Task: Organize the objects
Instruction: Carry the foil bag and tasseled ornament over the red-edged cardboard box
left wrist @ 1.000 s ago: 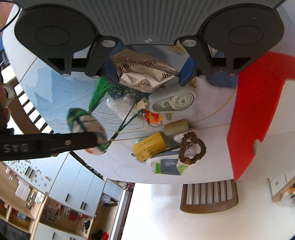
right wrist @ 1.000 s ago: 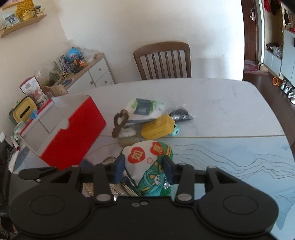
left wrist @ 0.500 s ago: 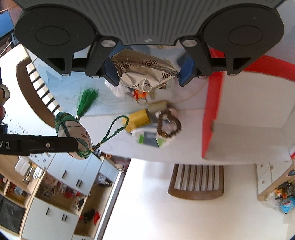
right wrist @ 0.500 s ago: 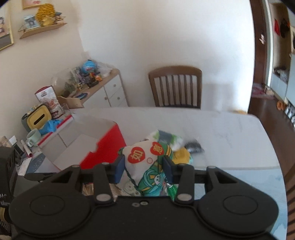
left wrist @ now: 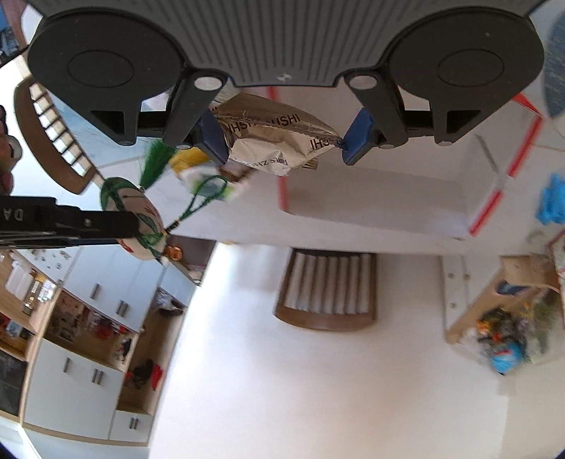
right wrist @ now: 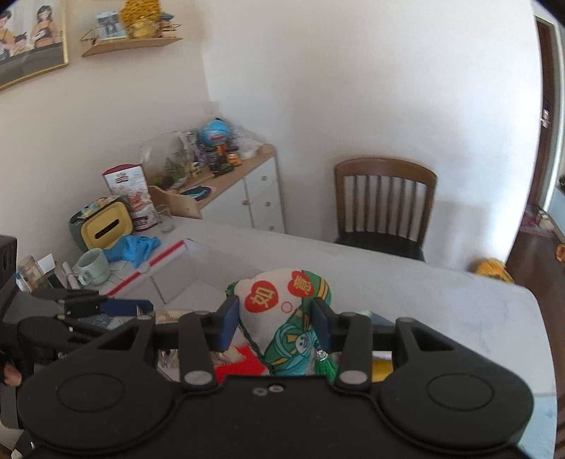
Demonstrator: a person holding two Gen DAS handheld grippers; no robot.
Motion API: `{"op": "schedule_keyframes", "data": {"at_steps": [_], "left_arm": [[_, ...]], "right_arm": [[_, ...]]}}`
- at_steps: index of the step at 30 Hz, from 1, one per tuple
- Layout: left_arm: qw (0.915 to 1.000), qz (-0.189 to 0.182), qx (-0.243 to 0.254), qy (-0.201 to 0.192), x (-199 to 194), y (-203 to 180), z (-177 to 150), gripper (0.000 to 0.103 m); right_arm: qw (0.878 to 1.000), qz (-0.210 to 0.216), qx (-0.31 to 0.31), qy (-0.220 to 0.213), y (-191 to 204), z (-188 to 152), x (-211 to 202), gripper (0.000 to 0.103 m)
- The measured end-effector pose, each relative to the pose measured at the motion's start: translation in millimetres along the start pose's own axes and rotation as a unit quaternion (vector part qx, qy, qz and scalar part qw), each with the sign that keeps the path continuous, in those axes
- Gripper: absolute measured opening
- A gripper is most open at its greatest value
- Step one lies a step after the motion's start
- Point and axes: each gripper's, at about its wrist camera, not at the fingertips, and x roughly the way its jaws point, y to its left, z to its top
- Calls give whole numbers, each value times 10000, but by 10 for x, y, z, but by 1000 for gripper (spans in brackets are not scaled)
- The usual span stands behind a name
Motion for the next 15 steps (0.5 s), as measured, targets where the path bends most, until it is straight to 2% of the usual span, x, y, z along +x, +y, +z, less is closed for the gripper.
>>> {"op": "schedule_keyframes", "data": {"at_steps": [8,15], "left_arm": [[9986,518,48,-90,-43,555,199,71],[9965,838,-10,38,140,996,162,71]], "right_arm": [[9987,303,-368,168,496,216,448,43],[9957,488,-671,409,865,222,903,43]]}}
